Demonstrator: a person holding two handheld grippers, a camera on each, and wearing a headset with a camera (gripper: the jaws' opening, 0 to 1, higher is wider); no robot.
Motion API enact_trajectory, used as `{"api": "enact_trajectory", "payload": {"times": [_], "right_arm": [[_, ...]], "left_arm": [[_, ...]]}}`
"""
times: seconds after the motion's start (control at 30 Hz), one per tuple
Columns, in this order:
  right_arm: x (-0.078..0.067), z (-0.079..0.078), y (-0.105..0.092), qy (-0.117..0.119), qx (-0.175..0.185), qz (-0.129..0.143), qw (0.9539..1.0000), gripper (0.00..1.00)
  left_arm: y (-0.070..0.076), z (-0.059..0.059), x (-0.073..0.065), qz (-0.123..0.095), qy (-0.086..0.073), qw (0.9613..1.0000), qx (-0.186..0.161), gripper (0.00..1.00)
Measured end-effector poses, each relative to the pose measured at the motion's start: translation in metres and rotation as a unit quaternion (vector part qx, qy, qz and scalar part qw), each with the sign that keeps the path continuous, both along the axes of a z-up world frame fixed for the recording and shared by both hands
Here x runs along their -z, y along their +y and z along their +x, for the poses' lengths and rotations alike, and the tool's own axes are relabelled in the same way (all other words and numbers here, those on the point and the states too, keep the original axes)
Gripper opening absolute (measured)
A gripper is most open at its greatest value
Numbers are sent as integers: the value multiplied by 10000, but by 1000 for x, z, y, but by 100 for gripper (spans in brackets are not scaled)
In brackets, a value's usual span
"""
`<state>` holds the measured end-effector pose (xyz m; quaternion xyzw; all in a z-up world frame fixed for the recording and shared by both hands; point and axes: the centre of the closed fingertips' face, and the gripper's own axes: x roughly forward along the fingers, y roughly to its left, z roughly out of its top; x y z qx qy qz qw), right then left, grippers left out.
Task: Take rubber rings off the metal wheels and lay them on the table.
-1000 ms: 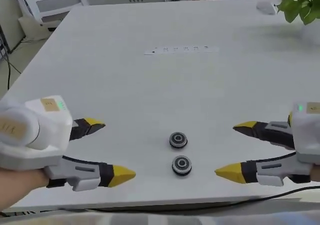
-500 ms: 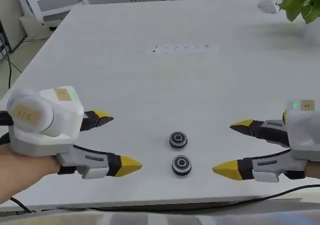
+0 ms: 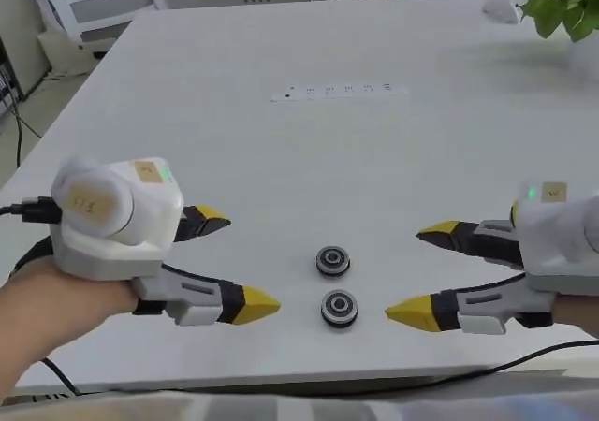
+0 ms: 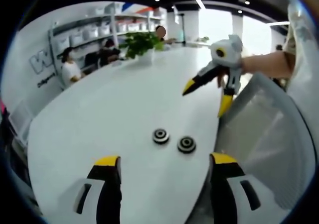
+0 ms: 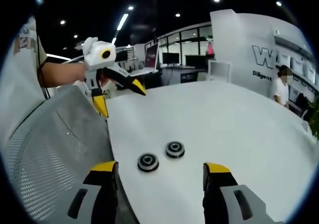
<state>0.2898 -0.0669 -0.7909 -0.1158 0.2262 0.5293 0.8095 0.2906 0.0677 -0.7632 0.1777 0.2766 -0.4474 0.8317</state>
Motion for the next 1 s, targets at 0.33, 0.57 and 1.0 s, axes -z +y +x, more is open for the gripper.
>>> {"api": "enact_trajectory", "payload": {"times": [0.33, 0.57, 1.0], "right_arm": [[10, -2, 3, 36, -101, -102, 9999, 66], [16, -2, 6, 71, -136, -104, 9998, 64], [28, 0, 10, 190, -205, -117, 9995, 62]], "left_arm": [[-12, 2, 6, 43, 67, 9999, 152, 71], [-20, 0, 16, 110, 145, 9993, 315, 68], [-33, -1, 30, 192, 319, 9982, 473, 65]]}}
